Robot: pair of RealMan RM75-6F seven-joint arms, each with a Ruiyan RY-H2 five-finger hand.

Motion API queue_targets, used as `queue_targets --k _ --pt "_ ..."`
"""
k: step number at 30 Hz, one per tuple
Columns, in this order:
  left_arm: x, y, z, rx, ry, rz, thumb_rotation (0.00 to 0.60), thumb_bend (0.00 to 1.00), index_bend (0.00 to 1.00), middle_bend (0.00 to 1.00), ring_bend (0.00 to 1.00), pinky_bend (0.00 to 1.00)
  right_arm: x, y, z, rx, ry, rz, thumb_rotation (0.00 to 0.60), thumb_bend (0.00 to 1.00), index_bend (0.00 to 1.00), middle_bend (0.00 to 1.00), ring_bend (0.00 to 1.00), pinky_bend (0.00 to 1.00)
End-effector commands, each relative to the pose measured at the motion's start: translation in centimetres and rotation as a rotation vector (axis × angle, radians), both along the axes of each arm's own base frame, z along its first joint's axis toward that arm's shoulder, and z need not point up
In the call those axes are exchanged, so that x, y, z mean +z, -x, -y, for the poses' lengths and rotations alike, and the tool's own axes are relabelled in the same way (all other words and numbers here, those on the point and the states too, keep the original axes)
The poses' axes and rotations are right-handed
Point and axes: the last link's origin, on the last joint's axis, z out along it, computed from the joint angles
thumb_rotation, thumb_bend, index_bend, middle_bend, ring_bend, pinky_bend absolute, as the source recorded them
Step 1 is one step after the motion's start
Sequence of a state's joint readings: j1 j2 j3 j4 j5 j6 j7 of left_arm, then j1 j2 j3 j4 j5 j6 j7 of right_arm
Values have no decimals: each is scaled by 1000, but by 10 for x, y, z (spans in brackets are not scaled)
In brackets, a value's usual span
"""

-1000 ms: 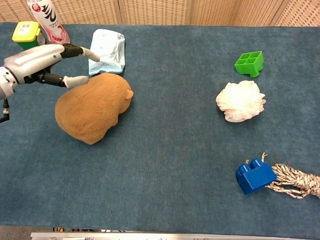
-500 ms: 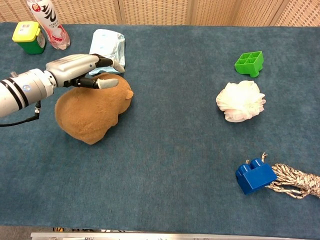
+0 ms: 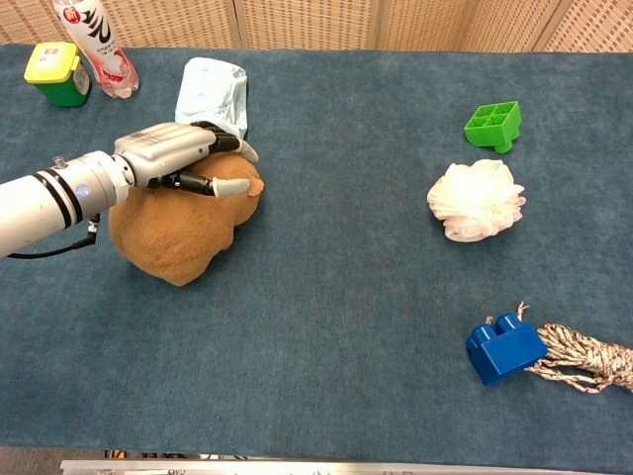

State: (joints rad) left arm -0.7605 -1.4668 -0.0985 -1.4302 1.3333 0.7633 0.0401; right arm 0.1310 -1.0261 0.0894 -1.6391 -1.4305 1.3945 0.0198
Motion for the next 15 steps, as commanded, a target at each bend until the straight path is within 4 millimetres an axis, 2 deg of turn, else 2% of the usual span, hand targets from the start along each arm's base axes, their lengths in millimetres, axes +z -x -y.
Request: queue_targets --k 1,10,15 --pt "1 2 1 -4 -1 -17 79 131 188 178 121 0 0 0 0 -1 0 -1 600 98 371 344 241 234" --pt "17 13 8 -14 -32 -63 77 130 224 192 121 0 -2 0 2 0 -9 5 600 98 371 344 241 234" --pt "25 11 13 11 -35 -5 75 130 238 207 124 0 -3 2 2 -5 -11 8 600 98 372 344 241 234"
